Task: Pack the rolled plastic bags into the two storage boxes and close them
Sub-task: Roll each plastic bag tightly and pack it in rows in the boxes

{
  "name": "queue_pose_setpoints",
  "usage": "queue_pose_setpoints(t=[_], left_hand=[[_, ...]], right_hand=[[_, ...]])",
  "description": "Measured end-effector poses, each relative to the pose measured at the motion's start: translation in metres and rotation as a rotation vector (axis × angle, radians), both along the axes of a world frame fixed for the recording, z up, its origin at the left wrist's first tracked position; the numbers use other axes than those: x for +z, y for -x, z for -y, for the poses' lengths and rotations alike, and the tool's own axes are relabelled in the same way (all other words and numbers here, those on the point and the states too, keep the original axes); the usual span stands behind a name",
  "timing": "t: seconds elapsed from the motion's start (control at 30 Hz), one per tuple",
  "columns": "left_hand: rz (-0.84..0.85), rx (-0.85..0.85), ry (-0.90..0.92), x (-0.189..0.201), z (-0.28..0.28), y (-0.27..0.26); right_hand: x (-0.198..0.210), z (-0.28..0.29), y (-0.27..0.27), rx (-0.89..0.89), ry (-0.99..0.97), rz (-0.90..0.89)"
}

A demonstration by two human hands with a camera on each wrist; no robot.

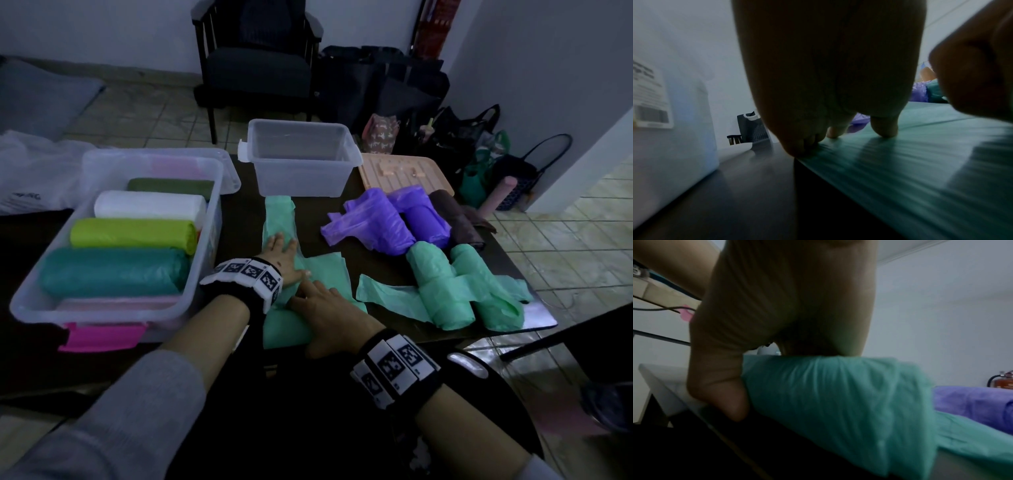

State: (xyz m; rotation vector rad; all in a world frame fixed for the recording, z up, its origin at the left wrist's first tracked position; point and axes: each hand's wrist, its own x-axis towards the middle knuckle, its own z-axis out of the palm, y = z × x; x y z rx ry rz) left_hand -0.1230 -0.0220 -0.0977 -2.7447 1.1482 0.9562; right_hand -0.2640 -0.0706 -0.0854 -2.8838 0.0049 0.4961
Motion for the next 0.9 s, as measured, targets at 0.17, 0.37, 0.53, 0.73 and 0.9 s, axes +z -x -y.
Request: queue_pose_setpoints(t=[0.17, 0.37, 0.53, 0.73, 0.9], left_hand=[[-0.003, -0.007, 0.021, -0.003, -0.005, -0.001], [-0.002, -0.005, 0.024, -0.003, -0.005, -0.002], [-0.003, 0.037, 0.086, -0.002, -0.009, -0.001], [0.247, 0.058, 0.255, 0.016, -0.015, 0.011], [0.198, 0.043, 0.289, 0.027, -0.022, 0.028]], right_hand=[[0.0, 0.001, 0.007, -0.043, -0.105, 0.039], [0.001, 0.006, 0.013, -0.123, -0.289, 0.094], [0.007, 0.014, 0.007, -0.096, -0.227, 0.022], [0.011, 0.023, 0.0, -0.183, -0.315, -0.019], [0.019, 0.031, -0.01, -0.17, -0.303, -0.123]])
